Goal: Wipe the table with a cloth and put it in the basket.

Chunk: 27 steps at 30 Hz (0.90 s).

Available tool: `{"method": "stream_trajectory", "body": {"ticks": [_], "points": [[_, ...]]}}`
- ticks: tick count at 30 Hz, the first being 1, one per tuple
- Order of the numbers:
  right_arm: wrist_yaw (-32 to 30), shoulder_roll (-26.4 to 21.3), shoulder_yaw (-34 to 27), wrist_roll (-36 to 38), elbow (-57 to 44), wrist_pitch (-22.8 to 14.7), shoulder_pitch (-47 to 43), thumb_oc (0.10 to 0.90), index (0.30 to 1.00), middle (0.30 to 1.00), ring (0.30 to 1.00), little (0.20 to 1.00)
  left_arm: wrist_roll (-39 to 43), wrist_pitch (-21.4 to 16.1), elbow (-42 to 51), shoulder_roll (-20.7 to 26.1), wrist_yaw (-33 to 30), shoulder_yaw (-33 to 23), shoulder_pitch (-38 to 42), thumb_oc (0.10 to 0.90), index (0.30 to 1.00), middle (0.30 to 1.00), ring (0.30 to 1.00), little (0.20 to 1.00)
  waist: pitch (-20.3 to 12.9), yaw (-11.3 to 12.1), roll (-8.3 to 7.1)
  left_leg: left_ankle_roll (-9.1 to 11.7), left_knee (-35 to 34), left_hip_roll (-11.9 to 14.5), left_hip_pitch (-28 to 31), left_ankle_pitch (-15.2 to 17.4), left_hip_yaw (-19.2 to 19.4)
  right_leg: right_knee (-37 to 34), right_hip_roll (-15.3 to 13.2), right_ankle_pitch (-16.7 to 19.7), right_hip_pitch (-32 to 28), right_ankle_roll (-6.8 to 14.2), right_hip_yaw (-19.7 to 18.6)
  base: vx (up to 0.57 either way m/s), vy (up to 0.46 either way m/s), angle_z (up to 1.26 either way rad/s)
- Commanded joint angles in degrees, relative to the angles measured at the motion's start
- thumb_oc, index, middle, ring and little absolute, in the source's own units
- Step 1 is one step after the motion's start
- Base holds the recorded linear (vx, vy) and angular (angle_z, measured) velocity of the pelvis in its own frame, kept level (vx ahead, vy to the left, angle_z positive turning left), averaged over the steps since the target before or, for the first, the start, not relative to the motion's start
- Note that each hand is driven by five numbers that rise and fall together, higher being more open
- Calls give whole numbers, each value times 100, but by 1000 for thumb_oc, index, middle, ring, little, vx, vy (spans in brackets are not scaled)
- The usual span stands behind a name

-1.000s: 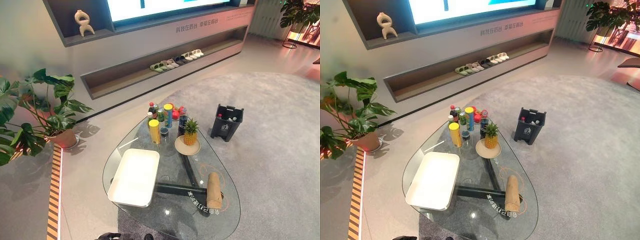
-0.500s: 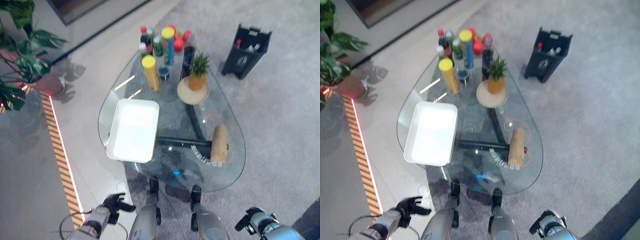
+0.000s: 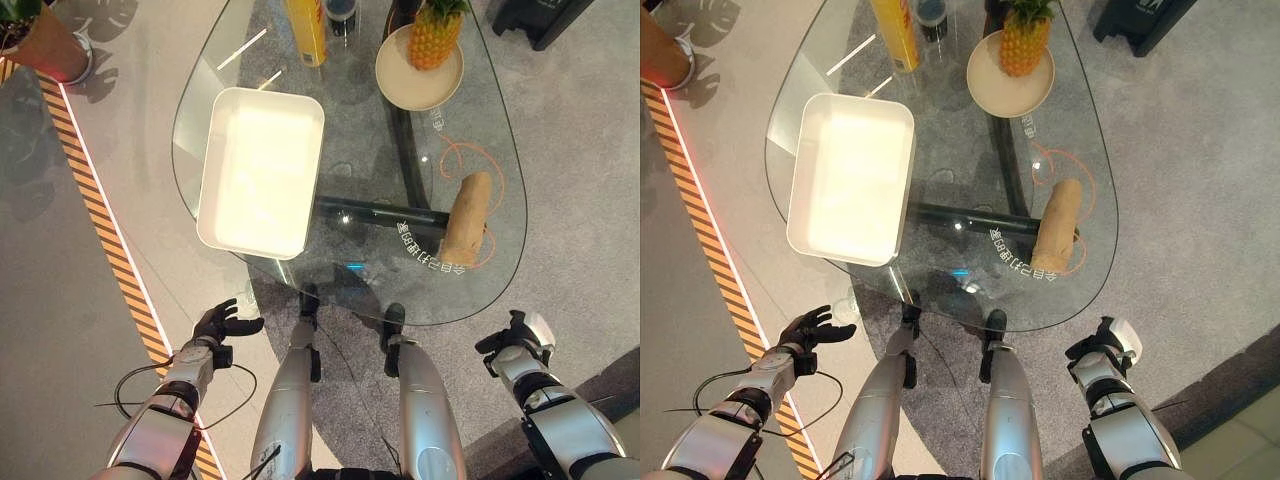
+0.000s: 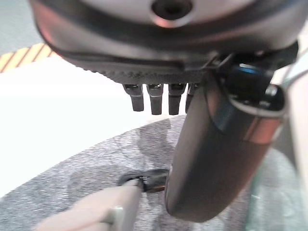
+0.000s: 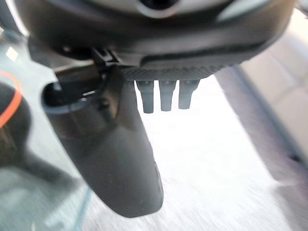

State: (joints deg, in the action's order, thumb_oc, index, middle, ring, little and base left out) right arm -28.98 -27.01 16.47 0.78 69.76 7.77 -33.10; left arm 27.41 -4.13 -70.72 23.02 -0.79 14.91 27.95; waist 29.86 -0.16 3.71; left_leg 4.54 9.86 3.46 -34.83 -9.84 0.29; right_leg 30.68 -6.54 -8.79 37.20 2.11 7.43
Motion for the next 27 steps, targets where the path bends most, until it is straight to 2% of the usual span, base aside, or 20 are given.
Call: {"method": "stream_trajectory", "body": {"ticks": [1, 12, 18, 19, 23, 26, 27], "points": [[-629, -482, -263, 210, -177, -315, 332, 800, 900, 900, 900, 900, 221, -202, 81, 206, -155, -237, -270, 800, 900, 900, 900, 900, -34, -59, -274, -238, 1255, -377, -274, 1019, 14, -762, 176, 803, 100, 258, -350, -3, -48, -3], [-1093, -599, -457, 285, -478, -1128, 327, 800, 900, 900, 900, 900, 394, -429, 98, 218, -249, -385, -442, 800, 900, 900, 900, 900, -7, -68, -239, -249, 1172, -376, -378, 1000, -31, -767, 265, 781, 252, 180, -343, -7, -1, 0], [-1306, -636, -700, 777, -871, -1969, 452, 800, 900, 900, 900, 900, 393, -415, 140, 244, -288, -391, -496, 800, 900, 900, 900, 900, -7, -85, -257, -217, 1244, -371, -409, 1027, -30, -765, 234, 770, 230, 155, -295, 24, -15, 2], [-1229, -643, -723, 1060, -947, -2158, 455, 800, 900, 900, 900, 900, 407, -425, 134, 246, -290, -393, -511, 800, 900, 900, 900, 900, -7, -89, -260, -214, 1245, -365, -406, 1028, -23, -766, 232, 771, 226, 153, -291, 39, -6, 0], [-1585, -434, -730, 1015, -1139, -2661, 146, 800, 900, 900, 900, 900, 378, -521, 10, 76, -380, -318, -454, 800, 900, 900, 900, 900, -7, -50, -183, -199, 1284, -368, -387, 1064, -17, -696, 199, 717, 221, 133, -217, 44, 5, 0], [-1802, -354, -622, 1034, -1644, -2528, 93, 800, 900, 900, 900, 900, 373, -482, 48, 20, -448, -295, -438, 800, 900, 900, 900, 900, -7, -68, -166, -188, 1353, -364, -424, 1078, 1, -648, 184, 712, 255, 134, -199, 22, 1, 1], [-1964, -341, -520, 1033, -2370, -2163, 99, 800, 900, 900, 900, 900, 421, -405, 176, 4, -535, -252, -472, 800, 900, 900, 900, 900, -7, -94, -166, -185, 1378, -367, -447, 1082, 9, -630, 189, 701, 273, 120, -200, 42, 20, 0]]}}
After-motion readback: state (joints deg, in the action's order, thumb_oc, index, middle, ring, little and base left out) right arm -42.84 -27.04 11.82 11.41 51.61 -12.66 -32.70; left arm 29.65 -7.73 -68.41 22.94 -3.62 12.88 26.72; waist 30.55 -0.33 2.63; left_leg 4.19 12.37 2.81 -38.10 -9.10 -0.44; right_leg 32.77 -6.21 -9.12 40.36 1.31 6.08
